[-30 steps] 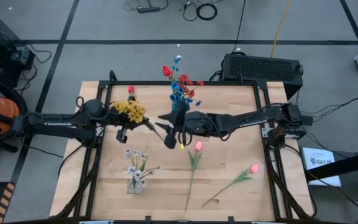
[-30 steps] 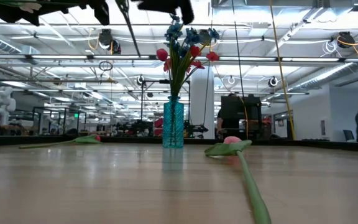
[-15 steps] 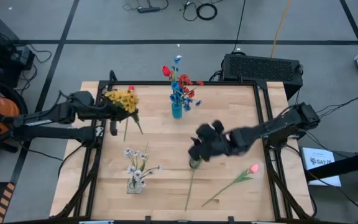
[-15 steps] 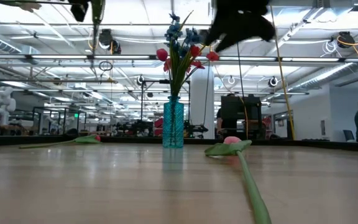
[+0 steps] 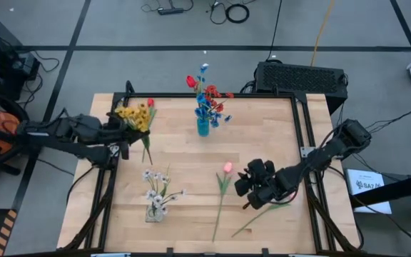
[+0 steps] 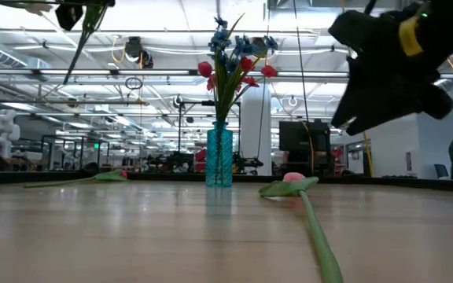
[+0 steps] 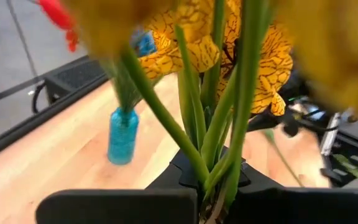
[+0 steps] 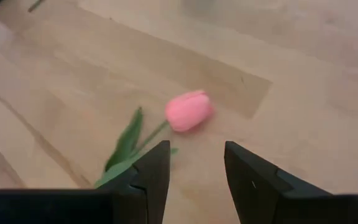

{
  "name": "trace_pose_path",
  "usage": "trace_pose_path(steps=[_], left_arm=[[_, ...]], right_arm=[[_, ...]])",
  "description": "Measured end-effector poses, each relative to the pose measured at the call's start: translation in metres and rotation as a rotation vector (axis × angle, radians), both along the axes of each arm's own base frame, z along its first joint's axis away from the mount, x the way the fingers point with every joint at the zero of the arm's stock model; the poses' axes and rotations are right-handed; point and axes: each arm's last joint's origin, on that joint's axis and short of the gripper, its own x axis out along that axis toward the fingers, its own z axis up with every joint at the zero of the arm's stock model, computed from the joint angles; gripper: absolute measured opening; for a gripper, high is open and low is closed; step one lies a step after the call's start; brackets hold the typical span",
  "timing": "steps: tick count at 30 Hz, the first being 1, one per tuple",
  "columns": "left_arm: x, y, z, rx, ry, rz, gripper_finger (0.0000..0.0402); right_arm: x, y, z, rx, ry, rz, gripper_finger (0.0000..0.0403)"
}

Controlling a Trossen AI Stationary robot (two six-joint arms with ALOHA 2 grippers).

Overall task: Sort flowers into vase by color
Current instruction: Put the yellow flowers into the transparent flower vase

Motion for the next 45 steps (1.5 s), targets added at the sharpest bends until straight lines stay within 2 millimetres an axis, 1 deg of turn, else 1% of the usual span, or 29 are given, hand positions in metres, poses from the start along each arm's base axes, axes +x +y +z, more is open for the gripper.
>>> trace_pose_path(steps=[3,8,11,15,18,23,26,28,30,33,35,38,42,45], left_arm=[[-0.002,-0.009,0.007,0.013,-0.03,-0.003,0.001],[0.0,-0.026,0.022,0.039,-0.065,-0.022,0.001],[0.0,-0.036,0.04,0.083,-0.085,-0.022,0.001],[-0.001,-0.047,0.074,0.125,-0.135,-0.026,0.001],[0.0,-0.056,0.093,0.148,-0.117,-0.036,0.001],[0.0,-0.071,0.113,0.151,-0.039,-0.03,0.001],[0.001,-0.08,0.124,0.137,-0.045,-0.031,0.001],[0.002,-0.09,0.128,0.14,-0.047,-0.061,0.0009],[0.005,-0.102,0.13,0.147,-0.046,-0.094,0.0009],[0.007,-0.125,0.126,0.132,-0.053,-0.155,0.0009],[0.005,-0.141,0.122,0.13,-0.048,-0.196,0.0009],[-0.004,-0.163,0.112,0.156,-0.063,-0.175,0.0009],[-0.024,-0.185,0.096,0.203,-0.129,-0.105,0.0009],[-0.032,-0.201,0.074,0.223,-0.165,-0.089,0.0009]], right_arm=[[-0.003,0.005,-0.004,0.015,-0.047,-0.01,0.0144],[-0.003,0.014,-0.002,0.031,-0.092,0.025,0.0144],[-0.002,0.017,-0.001,0.036,-0.107,0.045,0.0144],[-0.001,0.017,-0.001,0.036,-0.11,0.047,0.0144],[-0.001,0.017,-0.001,0.03,-0.108,0.056,0.0144],[-0.001,0.017,-0.001,0.021,-0.096,0.076,0.0144],[-0.001,0.017,-0.001,0.016,-0.091,0.085,0.0144],[-0.001,0.017,-0.001,0.01,-0.087,0.092,0.0144],[-0.001,0.017,-0.001,0.008,-0.085,0.094,0.0144],[-0.001,0.018,-0.001,0.008,-0.085,0.095,0.0144],[-0.001,0.018,-0.001,0.007,-0.086,0.095,0.0144],[-0.001,0.017,0.0,-0.003,-0.088,0.093,0.0144],[-0.001,0.017,0.0,-0.016,-0.097,0.086,0.0144],[-0.001,0.017,0.0,-0.016,-0.097,0.085,0.0144]])
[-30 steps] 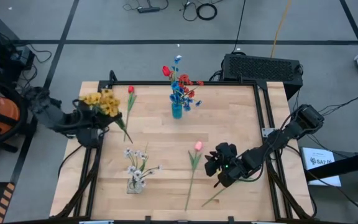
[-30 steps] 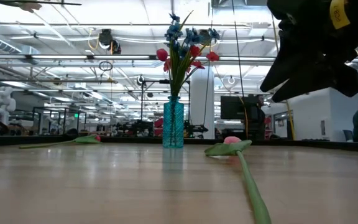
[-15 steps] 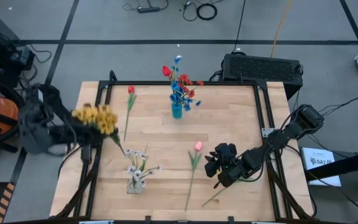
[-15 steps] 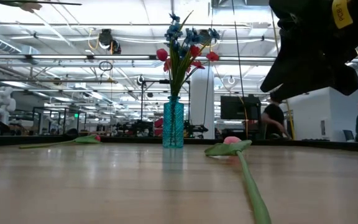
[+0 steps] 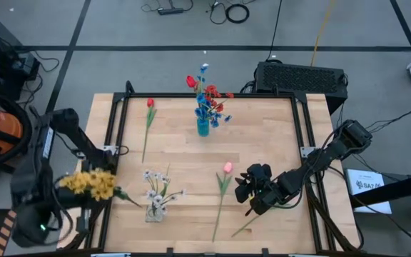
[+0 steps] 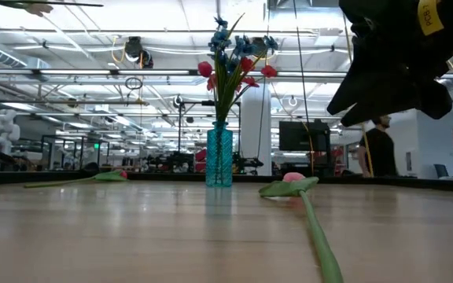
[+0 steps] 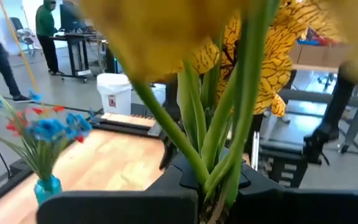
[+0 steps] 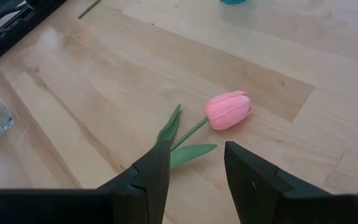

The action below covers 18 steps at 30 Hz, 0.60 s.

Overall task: Sort flowers into vase by color
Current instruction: Put the yellow flowers into the transparent flower vase

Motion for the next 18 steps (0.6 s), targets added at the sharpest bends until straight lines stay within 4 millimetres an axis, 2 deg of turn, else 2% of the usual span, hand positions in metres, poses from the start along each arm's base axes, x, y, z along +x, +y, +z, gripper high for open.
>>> trace_pose_path(steps=[4,9,14,18], left_arm=[[-0.001,-0.013,-0.032,0.0,-0.038,0.023,0.0009],[0.006,-0.017,-0.067,0.011,-0.038,0.055,0.0009],[0.008,-0.013,-0.093,-0.022,-0.044,0.071,0.0009],[0.007,-0.012,-0.104,-0.041,-0.047,0.072,0.0009]], right_arm=[[0.001,0.0,0.0,0.005,-0.007,-0.001,0.0144],[0.002,0.001,0.001,0.015,-0.029,0.0,0.0144],[0.003,0.002,0.002,0.021,-0.039,0.001,0.0144],[0.003,0.002,0.002,0.021,-0.039,0.001,0.0144]])
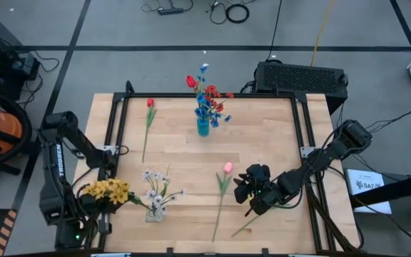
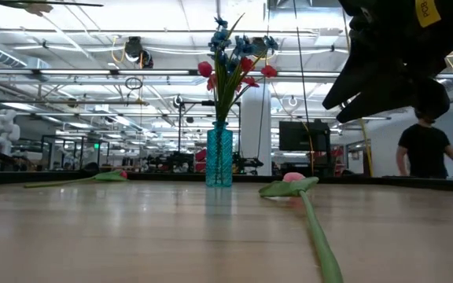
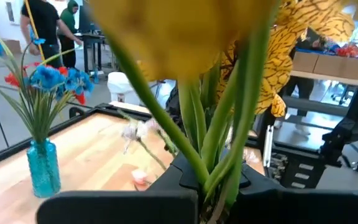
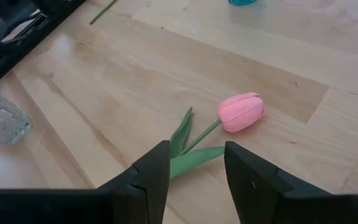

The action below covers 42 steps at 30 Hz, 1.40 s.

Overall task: Sort flowers into vase by color
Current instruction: Put the yellow flowers into the transparent flower vase

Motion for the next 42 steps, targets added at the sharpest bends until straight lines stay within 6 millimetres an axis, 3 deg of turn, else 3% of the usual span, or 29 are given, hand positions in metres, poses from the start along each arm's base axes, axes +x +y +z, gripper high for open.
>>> trace_pose_path(steps=[6,18,33,42], left_arm=[[0.001,-0.005,-0.016,-0.021,0.009,-0.003,0.001],[0.004,-0.015,-0.059,0.093,0.047,-0.003,0.0015],[0.009,-0.017,-0.072,0.068,0.051,0.013,0.0016],[0.013,-0.03,-0.092,0.089,0.087,0.009,0.0017]], right_arm=[[0.0,0.0,0.0,0.0,0.0,0.0,0.0144],[0.0,0.0,0.0,0.004,-0.001,-0.002,0.0144],[0.0,0.0,0.0,0.008,-0.005,-0.004,0.0144],[0.0,0.0,0.0,0.007,-0.005,-0.004,0.0144]])
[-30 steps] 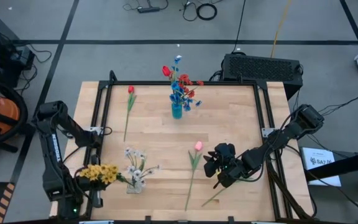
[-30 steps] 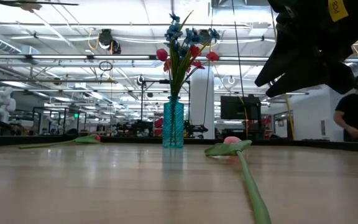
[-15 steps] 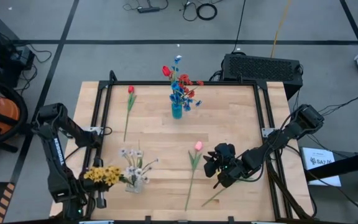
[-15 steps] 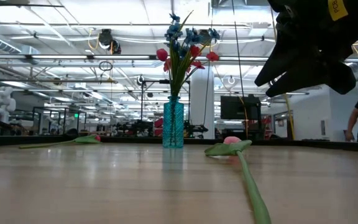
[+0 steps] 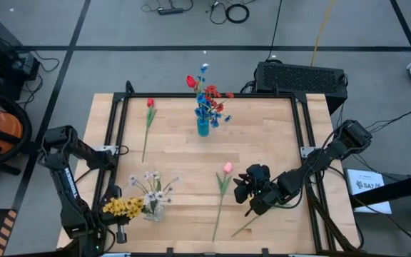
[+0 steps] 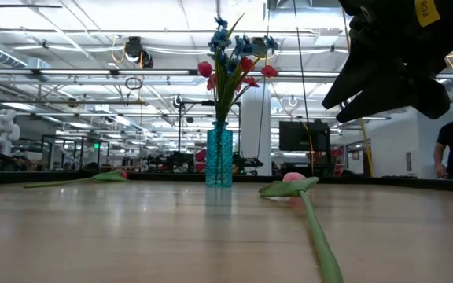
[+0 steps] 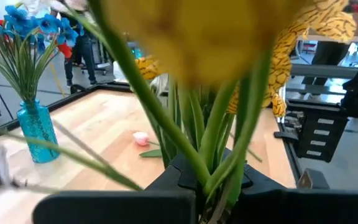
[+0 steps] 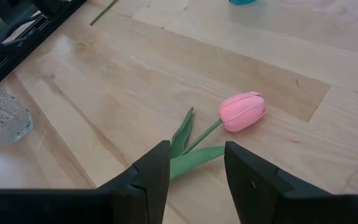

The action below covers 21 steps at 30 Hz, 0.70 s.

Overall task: Sort flowers into vase by color
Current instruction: Put the yellow flowers into the transparent flower vase

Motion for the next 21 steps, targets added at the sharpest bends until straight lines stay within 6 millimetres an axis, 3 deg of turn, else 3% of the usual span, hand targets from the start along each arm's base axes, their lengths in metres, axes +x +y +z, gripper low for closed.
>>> trace_pose_path(steps=[10,21], left_arm=[[0.006,-0.002,-0.006,-0.001,0.016,0.018,0.0035],[0.021,0.004,-0.009,-0.035,0.115,0.066,0.0093]], right_arm=[[0.0,0.0,0.0,0.0,0.0,0.0,0.0144],[0.0,0.0,0.0,0.0,0.0,0.0,0.0144]])
